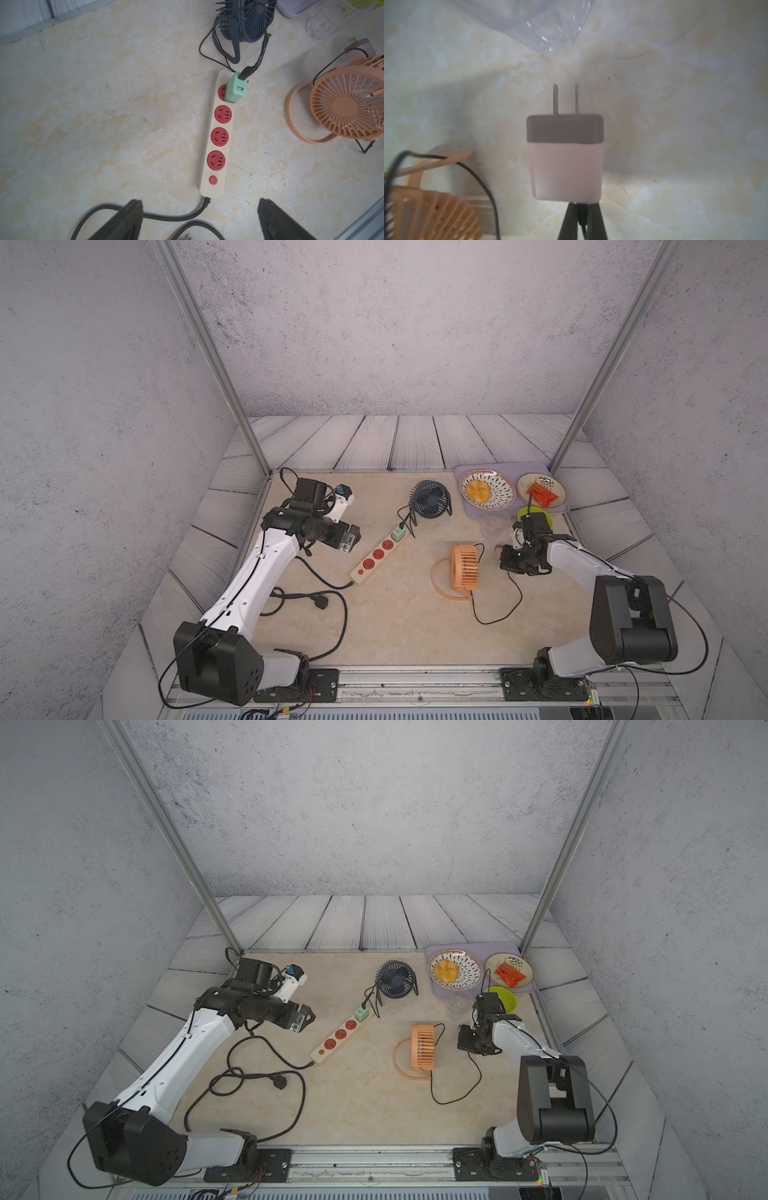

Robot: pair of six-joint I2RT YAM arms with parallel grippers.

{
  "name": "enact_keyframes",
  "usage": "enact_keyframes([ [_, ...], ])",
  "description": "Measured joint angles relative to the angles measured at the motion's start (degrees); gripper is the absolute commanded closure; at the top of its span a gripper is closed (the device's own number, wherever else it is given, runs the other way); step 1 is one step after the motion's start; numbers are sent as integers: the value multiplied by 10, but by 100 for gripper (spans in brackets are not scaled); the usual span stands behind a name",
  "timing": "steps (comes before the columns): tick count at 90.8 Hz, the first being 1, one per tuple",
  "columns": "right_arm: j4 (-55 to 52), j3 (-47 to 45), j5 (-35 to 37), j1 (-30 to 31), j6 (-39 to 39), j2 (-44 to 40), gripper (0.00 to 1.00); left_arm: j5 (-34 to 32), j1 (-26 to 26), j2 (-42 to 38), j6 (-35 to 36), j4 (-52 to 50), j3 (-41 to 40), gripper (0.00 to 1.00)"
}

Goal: Plug the desk fan into the power strip
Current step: Pick up the plug from the center of the board.

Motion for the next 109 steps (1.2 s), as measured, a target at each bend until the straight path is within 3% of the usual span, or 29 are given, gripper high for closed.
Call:
enact_keyframes([
  [21, -67, 30, -21, 0, 1, -93, 100, 93, 0, -18, 57, 0, 15, 10],
  [43, -145, 132, -113, 13, 5, -136, 100, 218, -27, -25, 235, -26, 111, 17],
  [56, -171, 191, -203, 66, 17, -123, 100, 210, -100, -14, 374, -46, 162, 15],
  [77, -151, 215, -334, 179, 67, -88, 100, 176, -178, 0, 555, -43, 166, 12],
  [109, -91, 231, -412, 275, 129, -51, 100, 100, -247, 30, 739, 29, 148, 16],
])
